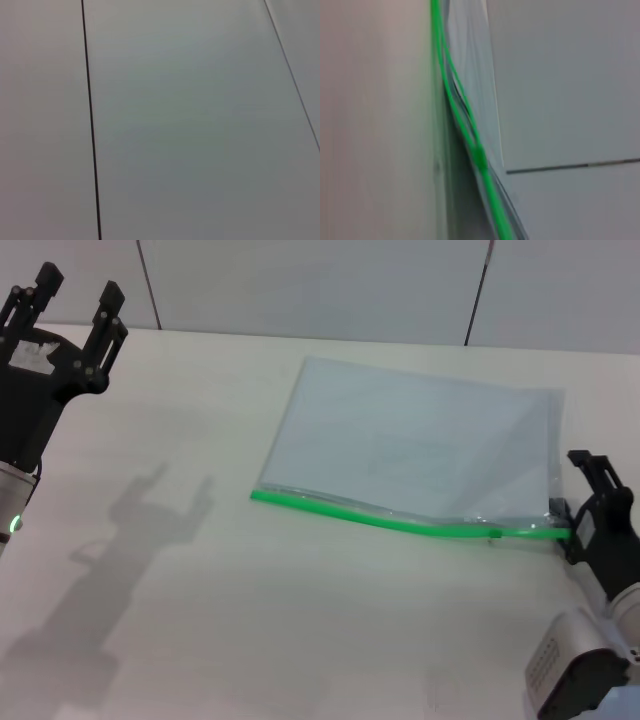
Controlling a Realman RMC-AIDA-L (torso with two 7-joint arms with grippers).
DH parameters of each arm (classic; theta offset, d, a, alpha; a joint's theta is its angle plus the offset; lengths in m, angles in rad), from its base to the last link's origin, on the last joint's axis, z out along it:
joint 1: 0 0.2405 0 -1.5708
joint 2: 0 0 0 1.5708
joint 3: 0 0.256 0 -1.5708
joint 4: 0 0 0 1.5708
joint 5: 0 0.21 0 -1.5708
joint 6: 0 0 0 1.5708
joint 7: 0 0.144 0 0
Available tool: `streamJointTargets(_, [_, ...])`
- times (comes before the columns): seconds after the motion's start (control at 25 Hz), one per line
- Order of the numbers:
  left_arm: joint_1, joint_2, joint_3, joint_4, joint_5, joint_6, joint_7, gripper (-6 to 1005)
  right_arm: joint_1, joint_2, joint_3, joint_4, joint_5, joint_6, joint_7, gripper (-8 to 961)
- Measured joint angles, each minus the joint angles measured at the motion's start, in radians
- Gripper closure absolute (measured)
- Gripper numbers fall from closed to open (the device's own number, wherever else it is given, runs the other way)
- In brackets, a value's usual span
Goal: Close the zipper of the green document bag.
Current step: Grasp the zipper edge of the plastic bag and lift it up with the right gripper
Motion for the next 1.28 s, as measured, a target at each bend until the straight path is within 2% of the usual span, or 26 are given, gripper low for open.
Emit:
streamJointTargets(0.48, [-0.001,0.0,0.0,0.0,-0.001,-0.021,0.0,364,0.017,0.0,0.0,-0.064,-0.072,0.06,-0.008,173])
streamJointTargets(0.72, [-0.001,0.0,0.0,0.0,-0.001,-0.023,0.0,363,0.031,0.0,0.0,-0.085,-0.101,0.127,-0.007,382])
streamJointTargets(1.16, [-0.002,0.0,0.0,0.0,0.001,-0.024,0.0,363,0.046,-0.002,0.0,-0.149,-0.106,0.176,0.0,637])
streamJointTargets(1.24, [-0.002,0.0,0.0,0.0,0.003,-0.025,0.0,364,0.046,-0.002,0.0,-0.158,-0.116,0.176,0.002,856])
streamJointTargets(1.28, [-0.002,0.0,0.0,0.0,0.003,-0.025,0.0,364,0.046,-0.002,0.0,-0.161,-0.121,0.176,0.002,863])
